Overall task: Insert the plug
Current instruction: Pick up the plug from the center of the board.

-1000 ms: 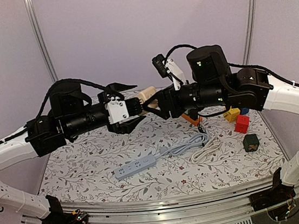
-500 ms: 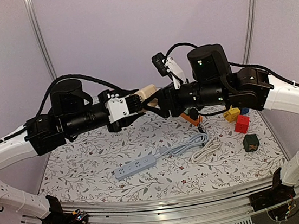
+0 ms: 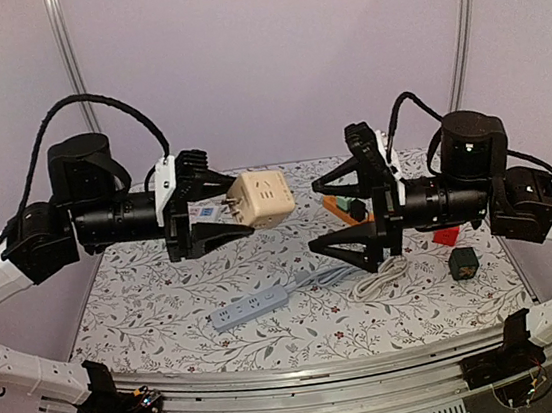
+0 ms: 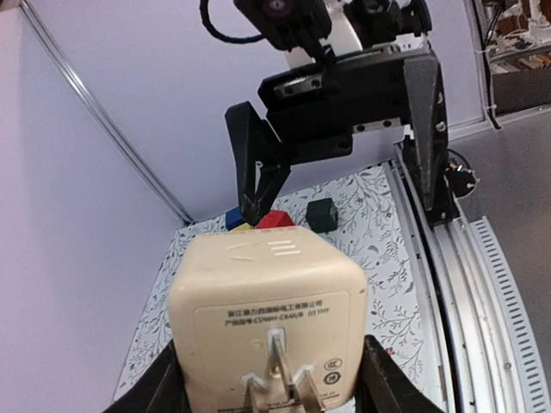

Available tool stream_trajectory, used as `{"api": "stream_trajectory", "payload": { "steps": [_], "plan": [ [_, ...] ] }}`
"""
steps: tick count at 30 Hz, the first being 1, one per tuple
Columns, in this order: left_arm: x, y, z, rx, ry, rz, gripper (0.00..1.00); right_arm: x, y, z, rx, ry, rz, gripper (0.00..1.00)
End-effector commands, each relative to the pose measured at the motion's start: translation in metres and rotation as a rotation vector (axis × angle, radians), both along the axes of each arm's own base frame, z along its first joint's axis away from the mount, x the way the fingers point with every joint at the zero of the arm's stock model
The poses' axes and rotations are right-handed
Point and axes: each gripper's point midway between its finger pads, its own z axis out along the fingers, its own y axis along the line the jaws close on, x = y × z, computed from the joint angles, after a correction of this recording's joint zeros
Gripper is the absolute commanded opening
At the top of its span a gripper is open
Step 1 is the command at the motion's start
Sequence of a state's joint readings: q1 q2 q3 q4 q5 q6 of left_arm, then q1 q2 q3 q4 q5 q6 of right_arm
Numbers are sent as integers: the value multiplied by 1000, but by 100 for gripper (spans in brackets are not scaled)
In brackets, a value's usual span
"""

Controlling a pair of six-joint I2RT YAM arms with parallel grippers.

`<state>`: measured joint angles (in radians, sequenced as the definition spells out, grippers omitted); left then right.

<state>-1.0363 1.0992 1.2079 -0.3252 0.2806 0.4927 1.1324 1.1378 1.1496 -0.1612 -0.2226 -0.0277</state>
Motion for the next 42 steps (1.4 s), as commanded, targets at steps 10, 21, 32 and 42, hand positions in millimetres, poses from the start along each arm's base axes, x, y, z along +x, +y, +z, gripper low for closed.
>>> {"api": "stream_trajectory", "payload": {
  "steps": [10, 21, 32, 42],
  "plan": [
    [-64, -3, 40, -136, 261, -315, 0, -37, 26, 46, 293, -125, 269, 99],
    [-61, -7, 48, -178, 236, -314, 0, -35, 48, 43, 306, -32, 319, 59],
    [-8, 16, -19, 108, 174, -30, 99, 12, 35, 37, 230, 89, 12, 0],
    [61, 142, -196, 900, 435, 361, 99, 119, -50, -44, -207, 417, -748, 0]
  ]
}}
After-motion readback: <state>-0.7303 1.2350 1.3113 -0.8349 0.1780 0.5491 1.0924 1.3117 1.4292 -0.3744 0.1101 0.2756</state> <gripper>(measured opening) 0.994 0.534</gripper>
